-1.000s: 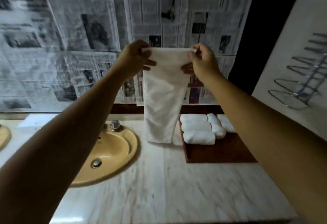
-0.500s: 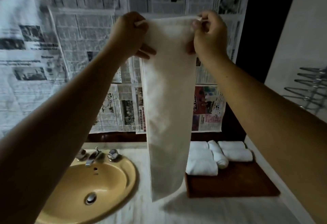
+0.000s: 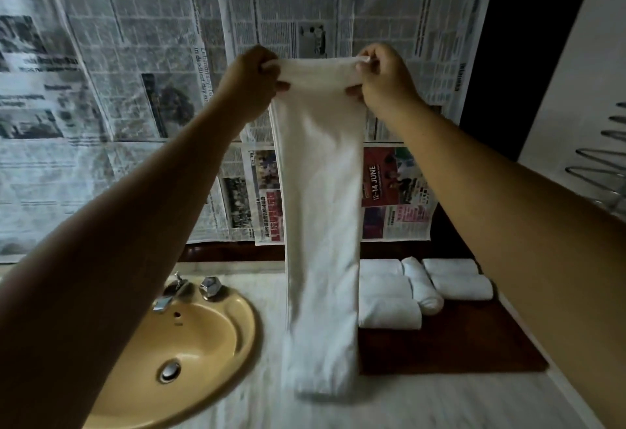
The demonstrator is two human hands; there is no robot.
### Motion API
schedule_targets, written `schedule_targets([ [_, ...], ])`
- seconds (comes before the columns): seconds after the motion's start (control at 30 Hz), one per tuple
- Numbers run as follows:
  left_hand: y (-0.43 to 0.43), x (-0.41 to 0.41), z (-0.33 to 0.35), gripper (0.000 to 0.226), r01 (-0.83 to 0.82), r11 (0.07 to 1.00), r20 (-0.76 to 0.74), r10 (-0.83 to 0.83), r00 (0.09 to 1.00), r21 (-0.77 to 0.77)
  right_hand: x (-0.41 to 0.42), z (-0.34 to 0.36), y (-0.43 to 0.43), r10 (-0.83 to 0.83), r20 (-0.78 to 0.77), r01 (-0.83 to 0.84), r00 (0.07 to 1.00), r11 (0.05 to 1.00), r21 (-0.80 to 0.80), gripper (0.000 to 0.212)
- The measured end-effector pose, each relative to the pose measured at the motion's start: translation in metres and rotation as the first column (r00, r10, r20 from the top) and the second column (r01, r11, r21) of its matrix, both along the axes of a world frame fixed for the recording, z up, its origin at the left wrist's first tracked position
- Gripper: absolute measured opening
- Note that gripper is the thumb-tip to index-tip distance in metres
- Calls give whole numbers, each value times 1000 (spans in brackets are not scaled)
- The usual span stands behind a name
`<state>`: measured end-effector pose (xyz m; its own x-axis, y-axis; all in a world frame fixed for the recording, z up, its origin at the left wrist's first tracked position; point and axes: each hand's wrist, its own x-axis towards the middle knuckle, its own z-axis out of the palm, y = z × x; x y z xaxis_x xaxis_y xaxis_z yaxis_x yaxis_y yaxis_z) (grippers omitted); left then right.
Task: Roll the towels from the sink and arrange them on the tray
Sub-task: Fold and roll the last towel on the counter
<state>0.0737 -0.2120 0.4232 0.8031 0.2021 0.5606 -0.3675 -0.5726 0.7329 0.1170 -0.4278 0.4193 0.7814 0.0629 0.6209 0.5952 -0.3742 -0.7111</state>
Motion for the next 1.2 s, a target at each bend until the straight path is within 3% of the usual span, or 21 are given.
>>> schedule_targets([
  [0.17,-2,-13,14,7,73,997,144,-76,987,23,-7,13,-9,88,136,-98,987,993,67,6],
  [0.27,-3,-28,-3,9,81,993,140,-93,986,85,-18,-5,-15,106,131,-117,986,990,76,3],
  [0.43,3,-56,-91,15,150,980,-43,-145,988,135,-52,-99,-31,189,-35,-187,981,980,70,5],
  [0.53,-1,-92,-190,20,254,965,-215,-237,947,58,-90,-206,-49,206,-236,-204,950,978,32,6],
  [0.6,-6,-128,-268,25,300,954,-336,-287,897,-15,-123,-288,-60,185,-410,-184,893,982,43,6],
  [0.67,-12,-172,-352,29,301,953,-468,-249,848,38,-164,-371,-70,116,-586,-136,802,991,11,8],
  [0.77,-22,-237,-449,39,318,948,-643,-235,728,13,-233,-461,-86,0,-751,-201,661,964,-176,15],
  [0.83,-26,-270,-491,37,362,931,-752,-265,603,-38,-270,-502,-93,-56,-781,-257,622,927,-272,22],
  [0.9,-26,-292,-521,33,362,929,-786,-279,551,-75,-293,-529,-98,-100,-793,-252,601,918,-307,32],
  [1.03,-29,-308,-543,14,256,958,-805,-252,537,-129,-309,-551,-94,-172,-776,-150,607,934,-325,39],
  [1.13,-32,-310,-552,15,164,975,-805,-214,553,-147,-308,-561,-89,-207,-772,-109,601,936,-336,26],
  [1.2,-32,-311,-558,14,98,980,-794,-199,574,-175,-306,-565,-85,-226,-767,-71,601,940,-333,28],
])
